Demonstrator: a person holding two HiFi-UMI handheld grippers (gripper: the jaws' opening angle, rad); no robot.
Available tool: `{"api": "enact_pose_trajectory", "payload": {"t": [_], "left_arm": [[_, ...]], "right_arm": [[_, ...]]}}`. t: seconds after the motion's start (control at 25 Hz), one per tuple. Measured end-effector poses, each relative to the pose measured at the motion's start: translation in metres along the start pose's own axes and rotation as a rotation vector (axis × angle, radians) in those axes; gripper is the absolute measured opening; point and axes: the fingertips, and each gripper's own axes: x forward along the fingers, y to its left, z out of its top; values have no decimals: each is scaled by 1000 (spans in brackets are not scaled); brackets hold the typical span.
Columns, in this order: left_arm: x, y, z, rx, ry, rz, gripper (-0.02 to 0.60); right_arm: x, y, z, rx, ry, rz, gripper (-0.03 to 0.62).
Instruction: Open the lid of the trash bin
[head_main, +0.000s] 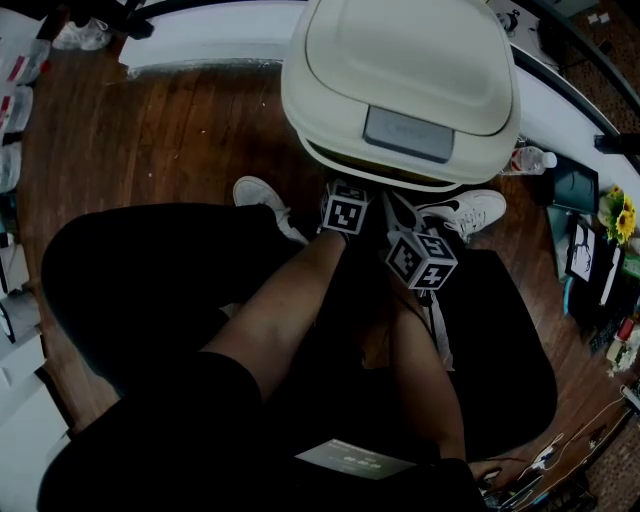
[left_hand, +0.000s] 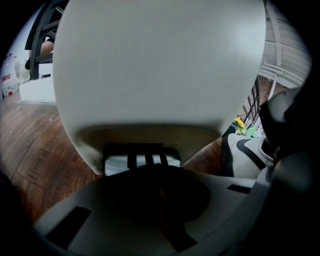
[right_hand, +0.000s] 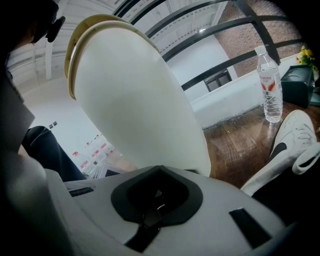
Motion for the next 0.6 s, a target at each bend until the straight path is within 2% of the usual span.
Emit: {"api": "enact_pose_trajectory", "payload": {"t": [0.32,0.6], "left_arm": [[5,0,-4,-67,20,-4,38],[7,4,-9,-80,54,7,38]], "right_arm": [[0,0,0,-4,0,1,14],[1,-2,0,-3,-2,1,14]]}}
